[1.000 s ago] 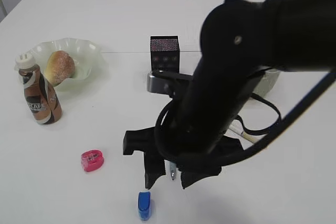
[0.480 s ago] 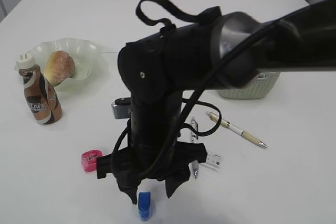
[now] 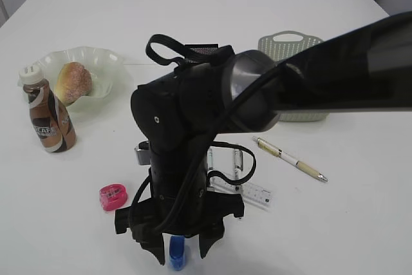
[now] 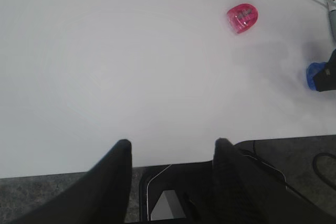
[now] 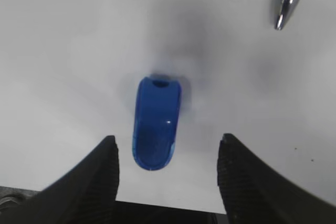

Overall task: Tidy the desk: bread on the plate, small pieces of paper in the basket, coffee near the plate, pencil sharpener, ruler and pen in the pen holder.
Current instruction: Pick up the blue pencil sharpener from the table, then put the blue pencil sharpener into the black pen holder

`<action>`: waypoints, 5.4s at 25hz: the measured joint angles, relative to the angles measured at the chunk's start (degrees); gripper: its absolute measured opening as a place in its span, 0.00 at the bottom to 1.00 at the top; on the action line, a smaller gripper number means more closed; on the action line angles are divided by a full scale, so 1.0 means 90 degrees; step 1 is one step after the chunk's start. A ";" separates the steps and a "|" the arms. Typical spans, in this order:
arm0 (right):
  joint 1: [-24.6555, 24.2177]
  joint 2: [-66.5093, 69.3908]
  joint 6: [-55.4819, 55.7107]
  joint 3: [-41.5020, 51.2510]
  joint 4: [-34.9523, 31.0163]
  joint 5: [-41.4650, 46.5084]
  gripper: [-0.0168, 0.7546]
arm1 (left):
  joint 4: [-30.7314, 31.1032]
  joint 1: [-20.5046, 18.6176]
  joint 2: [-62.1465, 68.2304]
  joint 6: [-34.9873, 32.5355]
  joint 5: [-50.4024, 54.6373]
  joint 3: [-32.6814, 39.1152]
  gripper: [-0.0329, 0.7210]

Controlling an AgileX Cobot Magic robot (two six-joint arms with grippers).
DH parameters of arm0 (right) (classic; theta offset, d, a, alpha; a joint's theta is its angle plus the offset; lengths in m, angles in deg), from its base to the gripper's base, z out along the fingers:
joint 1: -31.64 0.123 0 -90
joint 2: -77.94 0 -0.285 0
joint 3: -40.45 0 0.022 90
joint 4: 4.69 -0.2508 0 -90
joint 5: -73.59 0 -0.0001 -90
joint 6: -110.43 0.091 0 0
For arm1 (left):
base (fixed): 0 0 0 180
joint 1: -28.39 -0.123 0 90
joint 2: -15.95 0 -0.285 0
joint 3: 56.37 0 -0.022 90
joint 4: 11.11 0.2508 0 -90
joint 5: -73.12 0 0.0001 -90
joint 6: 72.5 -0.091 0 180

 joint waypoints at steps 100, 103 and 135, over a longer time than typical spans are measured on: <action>-0.1793 -0.2318 -0.3625 -0.1028 0.1977 -0.3341 0.26 | 0.0073 0.0000 0.0000 0.0000 0.0000 0.0000 0.52; -0.2158 -0.2114 -0.3360 -0.1028 0.1991 -0.4177 0.26 | 0.0073 0.0000 0.0000 0.0000 0.0000 0.0000 0.52; -0.2815 0.0870 -0.3245 -0.1045 0.2280 -0.8673 0.26 | -0.0004 0.0000 0.0000 0.0010 0.0000 0.0000 0.52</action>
